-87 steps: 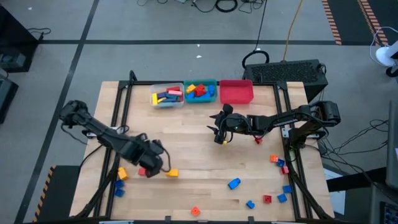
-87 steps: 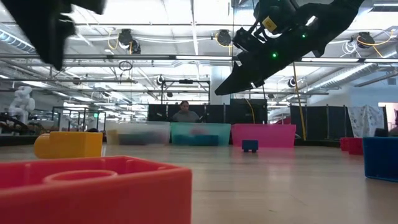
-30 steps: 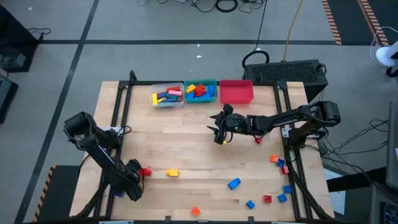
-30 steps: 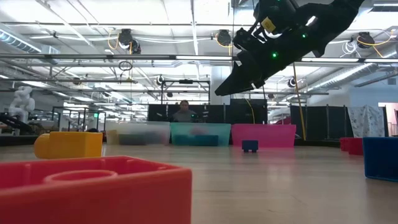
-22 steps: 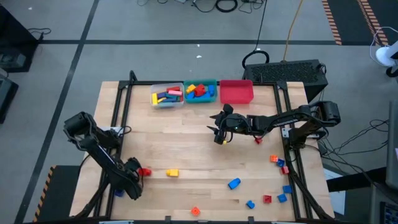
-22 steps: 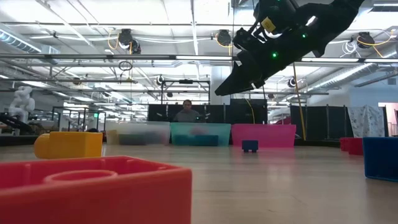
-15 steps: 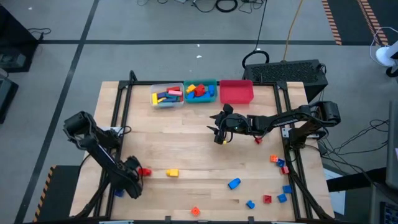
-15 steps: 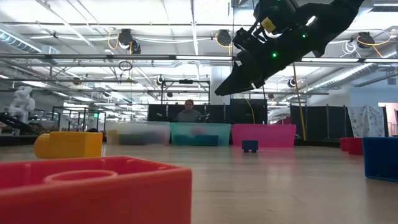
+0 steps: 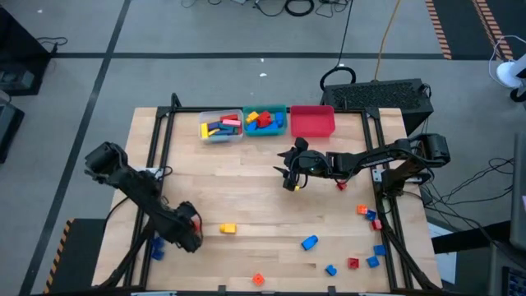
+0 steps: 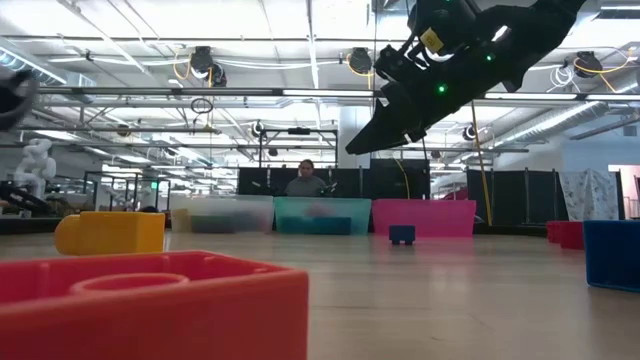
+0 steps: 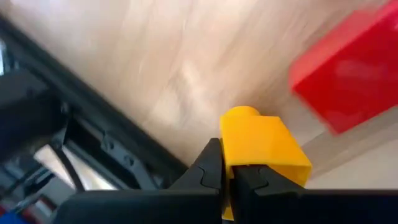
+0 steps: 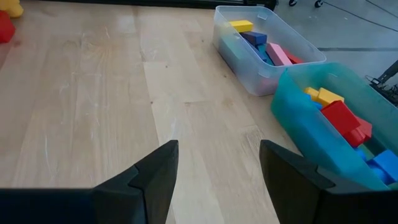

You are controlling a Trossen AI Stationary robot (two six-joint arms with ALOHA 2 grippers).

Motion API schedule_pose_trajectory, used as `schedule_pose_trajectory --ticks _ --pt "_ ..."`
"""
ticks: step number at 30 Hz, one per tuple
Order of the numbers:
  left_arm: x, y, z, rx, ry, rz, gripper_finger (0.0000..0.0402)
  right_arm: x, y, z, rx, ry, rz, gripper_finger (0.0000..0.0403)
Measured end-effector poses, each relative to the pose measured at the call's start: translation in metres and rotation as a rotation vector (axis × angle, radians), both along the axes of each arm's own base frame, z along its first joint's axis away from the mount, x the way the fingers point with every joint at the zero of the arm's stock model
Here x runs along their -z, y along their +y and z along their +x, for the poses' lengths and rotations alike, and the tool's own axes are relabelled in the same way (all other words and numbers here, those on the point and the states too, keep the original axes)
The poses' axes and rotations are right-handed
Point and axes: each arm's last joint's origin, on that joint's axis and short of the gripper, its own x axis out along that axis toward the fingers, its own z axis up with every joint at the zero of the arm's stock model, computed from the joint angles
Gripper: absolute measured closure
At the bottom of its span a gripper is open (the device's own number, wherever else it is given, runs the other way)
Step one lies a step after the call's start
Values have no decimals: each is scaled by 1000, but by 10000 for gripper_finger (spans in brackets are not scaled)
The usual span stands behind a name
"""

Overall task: Sort blocks by size
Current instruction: Put the yellow 1 stud game piece into the green bin

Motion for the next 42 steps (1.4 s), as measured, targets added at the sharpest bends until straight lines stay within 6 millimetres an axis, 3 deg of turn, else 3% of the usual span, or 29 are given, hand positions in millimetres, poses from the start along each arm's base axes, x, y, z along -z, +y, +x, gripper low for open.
schedule_pose_trajectory --ticks 14,27,42 --pt "-25 65 35 44 -229 74 396 -2 0 1 2 -21 4 193" --pt "-28 151 95 95 -589 118 396 3 5 -1 2 9 77 193" --pt "-38 235 108 63 -783 261 392 10 15 -5 37 53 180 193"
